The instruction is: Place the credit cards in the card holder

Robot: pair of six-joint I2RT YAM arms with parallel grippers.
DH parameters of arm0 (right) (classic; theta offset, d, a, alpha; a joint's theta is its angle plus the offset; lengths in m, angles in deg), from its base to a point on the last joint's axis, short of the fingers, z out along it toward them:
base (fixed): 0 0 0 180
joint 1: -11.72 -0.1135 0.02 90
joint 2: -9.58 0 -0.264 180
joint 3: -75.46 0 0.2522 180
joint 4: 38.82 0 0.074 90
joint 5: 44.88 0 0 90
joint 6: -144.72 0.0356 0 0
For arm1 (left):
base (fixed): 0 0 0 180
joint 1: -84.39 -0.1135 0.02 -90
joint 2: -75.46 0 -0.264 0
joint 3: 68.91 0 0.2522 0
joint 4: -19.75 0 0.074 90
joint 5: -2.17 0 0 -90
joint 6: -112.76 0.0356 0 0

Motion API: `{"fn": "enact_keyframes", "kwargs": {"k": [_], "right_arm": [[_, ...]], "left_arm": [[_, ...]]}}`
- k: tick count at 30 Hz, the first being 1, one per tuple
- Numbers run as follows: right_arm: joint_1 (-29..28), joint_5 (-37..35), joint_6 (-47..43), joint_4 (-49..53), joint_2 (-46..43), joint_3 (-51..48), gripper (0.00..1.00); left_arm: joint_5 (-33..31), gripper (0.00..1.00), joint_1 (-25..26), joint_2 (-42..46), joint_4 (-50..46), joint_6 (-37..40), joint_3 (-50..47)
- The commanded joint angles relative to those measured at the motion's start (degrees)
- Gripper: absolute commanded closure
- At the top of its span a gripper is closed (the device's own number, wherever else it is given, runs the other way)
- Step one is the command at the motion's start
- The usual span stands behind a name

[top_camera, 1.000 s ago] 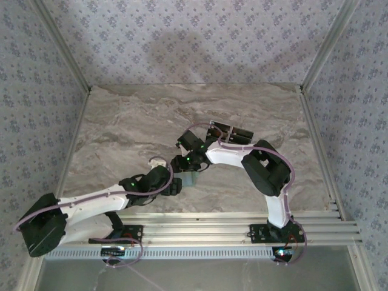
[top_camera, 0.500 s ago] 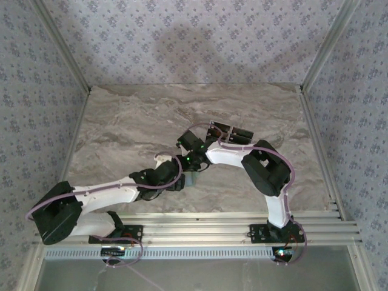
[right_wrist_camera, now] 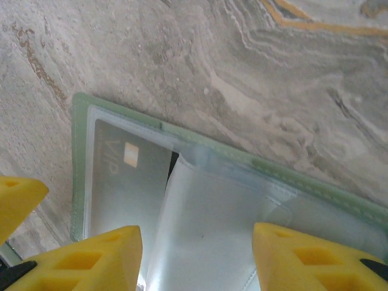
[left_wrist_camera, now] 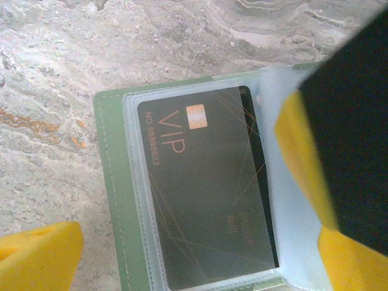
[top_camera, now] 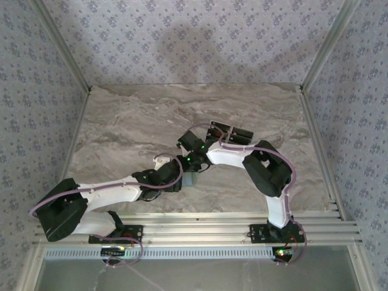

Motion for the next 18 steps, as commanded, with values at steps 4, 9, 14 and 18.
{"fn": "enact_keyframes", "kwargs": {"k": [4, 9, 14, 18], "right_arm": [[0.3, -0.4, 1.8, 2.0, -5.2, -1.4, 0.47], [0.2, -0.7, 2.6, 1.1, -6.1, -4.8, 0.47], [0.2, -0.8, 3.4, -0.1, -5.9, -6.4, 0.47], [0.2, -0.5, 3.6, -0.6, -4.8, -6.5, 0.47]], "left_arm": [[-1.5, 0.01, 0.3, -0.6, -1.1, -1.6, -1.4], [-1.5, 0.01, 0.3, -0.6, -1.0, -1.7, -1.8], [-1.5, 0.01, 0.3, -0.4, -0.9, -1.8, -2.0], [-1.5, 0.01, 0.2, -0.4, -0.8, -1.8, -2.1]]}}
